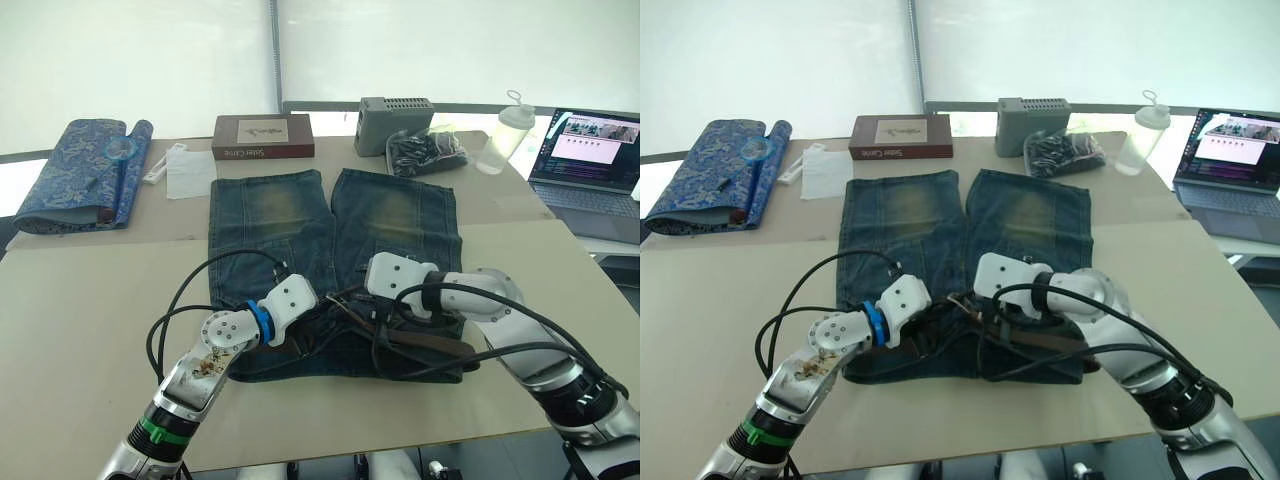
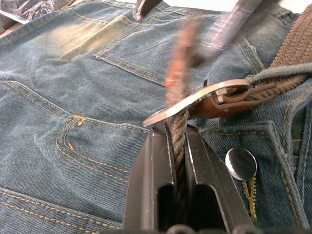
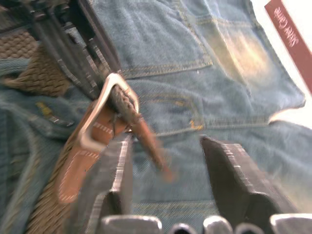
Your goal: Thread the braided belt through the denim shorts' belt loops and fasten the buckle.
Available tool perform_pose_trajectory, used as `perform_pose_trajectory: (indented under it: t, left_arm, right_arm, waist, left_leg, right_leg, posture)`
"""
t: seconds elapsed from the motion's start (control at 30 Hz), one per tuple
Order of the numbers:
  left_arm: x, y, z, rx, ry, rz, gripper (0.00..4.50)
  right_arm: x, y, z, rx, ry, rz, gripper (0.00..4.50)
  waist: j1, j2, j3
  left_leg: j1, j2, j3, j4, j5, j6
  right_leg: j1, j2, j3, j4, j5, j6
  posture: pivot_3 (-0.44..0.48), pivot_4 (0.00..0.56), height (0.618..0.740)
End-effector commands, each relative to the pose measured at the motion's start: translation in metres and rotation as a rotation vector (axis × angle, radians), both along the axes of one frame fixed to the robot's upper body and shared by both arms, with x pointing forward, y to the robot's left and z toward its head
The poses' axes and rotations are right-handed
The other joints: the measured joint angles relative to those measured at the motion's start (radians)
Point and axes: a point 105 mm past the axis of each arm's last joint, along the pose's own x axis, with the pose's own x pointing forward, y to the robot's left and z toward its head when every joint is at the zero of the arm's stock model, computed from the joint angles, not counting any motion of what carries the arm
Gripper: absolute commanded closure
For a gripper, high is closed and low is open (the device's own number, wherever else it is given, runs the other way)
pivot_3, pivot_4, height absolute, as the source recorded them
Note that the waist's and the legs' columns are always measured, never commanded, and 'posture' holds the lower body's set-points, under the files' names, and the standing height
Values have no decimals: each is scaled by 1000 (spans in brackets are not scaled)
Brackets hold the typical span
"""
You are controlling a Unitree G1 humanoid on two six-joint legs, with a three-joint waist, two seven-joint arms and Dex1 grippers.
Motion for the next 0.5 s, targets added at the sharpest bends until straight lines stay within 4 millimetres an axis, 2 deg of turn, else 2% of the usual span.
perform_pose_trajectory:
  t: [0.03,0.1,0.23,0.37,0.43,0.5]
  left_arm:
    - [-2,-5,10,-9,-39,-37,4500]
    - [-1,-4,12,-19,-32,-40,4500]
    - [-2,-2,18,-55,-11,-68,3071]
    - [-1,3,23,-65,-29,-64,1208]
    - [1,8,27,-104,-4,-35,100]
    - [-3,17,32,-142,52,-34,38]
  right_arm:
    - [-1,3,15,1,-74,28,3749]
    - [-1,4,16,8,-72,34,4475]
    - [-1,5,16,4,-73,44,4500]
    - [-2,4,15,0,-73,50,4500]
    - [-2,4,17,20,-70,40,4500]
    - [1,2,19,29,-73,20,4500]
  waist:
    - [-1,0,0]
    - [-2,0,0]
    - [-2,0,0]
    - [-4,0,0]
    - [-4,0,0]
    - [-5,0,0]
  left_leg:
    - [0,0,0,0,0,0]
    - [0,0,0,0,0,0]
    - [0,0,0,0,0,0]
    - [1,0,0,0,0,0]
    - [1,1,0,0,0,0]
    - [1,1,0,0,0,0]
  right_leg:
    - [0,0,0,0,0,0]
    - [0,0,0,0,0,0]
    - [0,0,0,1,0,0]
    - [0,0,0,1,0,0]
    - [0,1,0,1,0,0]
    - [0,1,0,1,0,0]
  posture:
    - [0,150,740]
    - [0,150,740]
    - [0,150,740]
    - [0,150,740]
    - [0,150,740]
    - [0,150,740]
